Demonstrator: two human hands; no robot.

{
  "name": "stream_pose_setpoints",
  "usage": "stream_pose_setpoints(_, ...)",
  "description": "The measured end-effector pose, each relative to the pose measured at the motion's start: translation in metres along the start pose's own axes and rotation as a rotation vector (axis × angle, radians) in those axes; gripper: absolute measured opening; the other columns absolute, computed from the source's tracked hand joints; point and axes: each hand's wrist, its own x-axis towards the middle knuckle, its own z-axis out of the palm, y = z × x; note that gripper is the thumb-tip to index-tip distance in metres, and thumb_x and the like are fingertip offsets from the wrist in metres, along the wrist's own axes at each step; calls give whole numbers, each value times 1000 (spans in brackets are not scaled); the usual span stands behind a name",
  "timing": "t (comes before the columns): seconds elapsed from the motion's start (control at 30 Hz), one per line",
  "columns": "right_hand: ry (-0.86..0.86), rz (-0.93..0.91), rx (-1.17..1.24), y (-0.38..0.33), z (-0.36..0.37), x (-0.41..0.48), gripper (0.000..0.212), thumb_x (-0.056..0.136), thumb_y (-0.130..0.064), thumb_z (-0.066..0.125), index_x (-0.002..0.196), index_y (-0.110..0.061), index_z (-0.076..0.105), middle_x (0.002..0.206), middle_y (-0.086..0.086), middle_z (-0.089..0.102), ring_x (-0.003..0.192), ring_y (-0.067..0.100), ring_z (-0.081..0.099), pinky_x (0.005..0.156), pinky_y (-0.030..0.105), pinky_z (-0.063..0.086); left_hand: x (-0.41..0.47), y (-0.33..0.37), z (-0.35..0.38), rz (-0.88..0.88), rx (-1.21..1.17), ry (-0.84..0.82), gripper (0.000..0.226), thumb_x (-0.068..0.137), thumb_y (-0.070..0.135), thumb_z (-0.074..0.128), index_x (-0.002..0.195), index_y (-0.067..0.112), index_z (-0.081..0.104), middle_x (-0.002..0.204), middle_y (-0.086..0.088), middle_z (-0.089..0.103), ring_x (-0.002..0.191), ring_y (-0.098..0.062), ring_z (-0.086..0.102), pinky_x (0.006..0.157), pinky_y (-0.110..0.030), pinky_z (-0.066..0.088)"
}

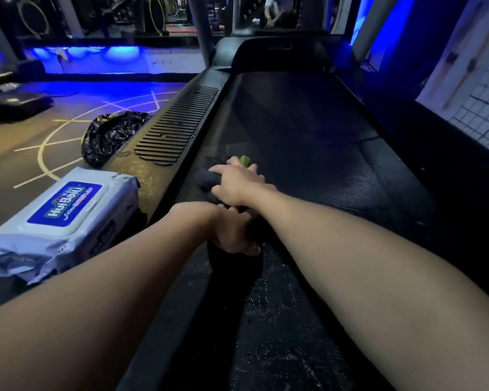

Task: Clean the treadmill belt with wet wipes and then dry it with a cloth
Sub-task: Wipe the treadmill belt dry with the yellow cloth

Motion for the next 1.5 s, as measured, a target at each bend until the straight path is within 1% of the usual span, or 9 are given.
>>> stream_pose_setpoints(0.13,32,113,-18,56,-24,-15,54,91,-37,55,143,-46,42,154,-3,24,134,39,28,107,50,29,8,24,-12,2,-75,17,62,94,48,54,135,2,45,135,-20,50,127,-34,48,103,-34,38)
stream_pose_setpoints(0.2,57,173,-39,88,-36,-26,54,91,-39,55,143,-47,42,154,-3,24,133,39,29,107,49,30,13,36,-12,15,-54,75,56,92,50,55,128,7,52,129,-18,50,124,-37,48,101,-37,40)
stream_pose_setpoints(0.43,121,398,-76,179,-72,-67,56,90,-42,52,144,-46,38,156,-1,21,133,44,29,109,52,33,33,75,-12,104,-125,227,53,88,52,52,135,29,43,130,-18,46,129,-42,38,107,-53,35)
stream_pose_setpoints(0.63,247,681,-165,246,-98,-121,57,93,-41,52,148,-40,36,151,9,26,125,45,36,102,48,37,33,97,-17,24,-86,171,76,81,66,59,140,25,33,141,-15,31,131,-45,32,106,-57,37)
stream_pose_setpoints(0.73,241,673,-169,257,-99,-131,60,94,-42,50,150,-40,32,150,9,25,123,45,36,97,48,39,29,94,-15,35,-118,164,79,83,61,61,144,25,28,143,-14,28,135,-45,25,108,-55,35)
stream_pose_setpoints(1.0,223,660,-163,226,-92,-122,61,92,-44,54,149,-40,33,154,8,21,125,45,33,100,49,39,18,65,-8,51,-119,171,79,82,53,66,148,29,30,144,-15,31,135,-41,32,111,-49,35)
stream_pose_setpoints(1.2,158,500,-139,161,-66,-94,54,90,-46,56,141,-38,42,149,8,24,129,47,30,103,52,38,0,49,-8,82,-86,197,66,87,45,65,144,25,39,140,-16,40,132,-36,40,107,-33,36)
stream_pose_setpoints(1.33,122,367,-136,99,-42,-74,52,91,-43,57,141,-35,43,147,8,25,129,47,28,102,52,37,-9,27,-4,74,-80,154,63,85,46,65,141,27,45,137,-15,42,127,-36,46,107,-35,39)
stream_pose_setpoints(1.5,73,238,-92,28,-15,-51,51,92,-40,58,141,-37,45,148,6,24,129,44,28,101,50,36,-19,-1,-2,159,-55,23,59,92,36,60,144,17,41,146,-13,41,140,-28,29,113,-31,27)
